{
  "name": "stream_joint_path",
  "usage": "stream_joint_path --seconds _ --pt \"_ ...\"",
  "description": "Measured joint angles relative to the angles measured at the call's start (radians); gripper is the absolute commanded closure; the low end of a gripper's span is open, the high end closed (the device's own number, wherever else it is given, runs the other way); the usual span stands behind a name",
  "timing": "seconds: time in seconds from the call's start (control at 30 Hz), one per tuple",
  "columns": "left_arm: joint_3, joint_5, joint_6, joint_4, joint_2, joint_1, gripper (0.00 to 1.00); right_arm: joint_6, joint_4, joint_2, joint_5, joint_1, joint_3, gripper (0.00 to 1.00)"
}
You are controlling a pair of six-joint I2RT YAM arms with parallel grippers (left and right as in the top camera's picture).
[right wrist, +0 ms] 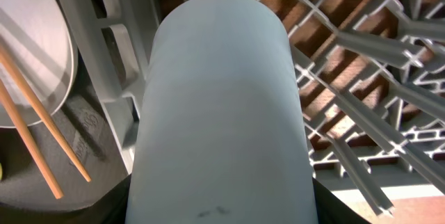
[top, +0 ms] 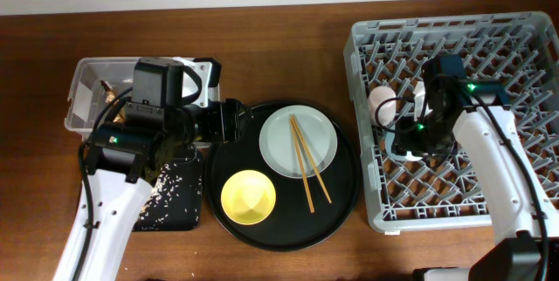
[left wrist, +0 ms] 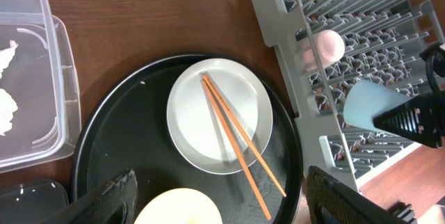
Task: Sort waste into correct bins and load items into the dishwasher rack
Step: 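Place the blue cup upside down in the dish rack with the right gripper, then return the left arm to rest and reach right gripper to the chopsticks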
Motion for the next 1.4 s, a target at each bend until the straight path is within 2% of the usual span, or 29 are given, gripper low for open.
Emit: stream_joint_path --seconds 0.13,0.17,0.47,0.57,0.6,0.63,0.7,0.77,0.87,1.0,1.13,1.4 --pt "0.000 0.000 0.000 0.000 0.000 0.000 0.23 0.008 0.002 0.000 -0.016 0.000 -0.006 0.25" --pt "0.000 0.000 0.000 0.000 0.000 0.000 0.23 0.006 0.002 0.000 -0.017 0.000 -0.006 0.24" --pt "0.000 -0.046 0.000 0.000 0.000 0.000 0.23 0.006 -0.001 0.000 -0.042 0.000 -0.006 0.22" --pt "0.000 -0.108 -0.001 0.000 0.000 0.016 0.21 -0.090 0.003 0.000 -0.218 -0.001 -0.006 0.23" --pt "0.000 -0.129 -0.004 0.000 0.000 0.039 0.16 -0.156 0.003 0.000 -0.370 0.004 -0.006 0.23" --pt "0.000 -0.141 -0.005 0.000 0.000 0.063 0.13 -0.185 0.003 0.000 -0.441 0.010 -0.006 0.23" --pt "0.000 -0.165 -0.009 -0.006 0.000 0.140 0.01 -0.223 0.019 0.000 -0.552 0.076 -0.007 0.27" --pt "0.000 -0.220 -0.011 -0.034 0.000 0.249 0.01 -0.237 0.080 0.000 -0.588 0.213 -0.010 0.30" --pt "0.000 -0.285 -0.012 -0.087 0.000 0.342 0.01 -0.142 0.185 0.001 -0.458 0.415 -0.024 0.41" --pt "0.000 -0.307 -0.012 -0.091 0.000 0.356 0.01 0.014 0.285 0.023 -0.225 0.598 -0.042 0.57" --pt "0.000 -0.311 -0.012 -0.091 0.000 0.356 0.01 0.093 0.341 0.092 -0.078 0.665 -0.042 0.61" --pt "0.000 -0.311 -0.012 -0.091 0.000 0.356 0.01 0.167 0.469 0.303 0.000 0.666 -0.043 0.60"
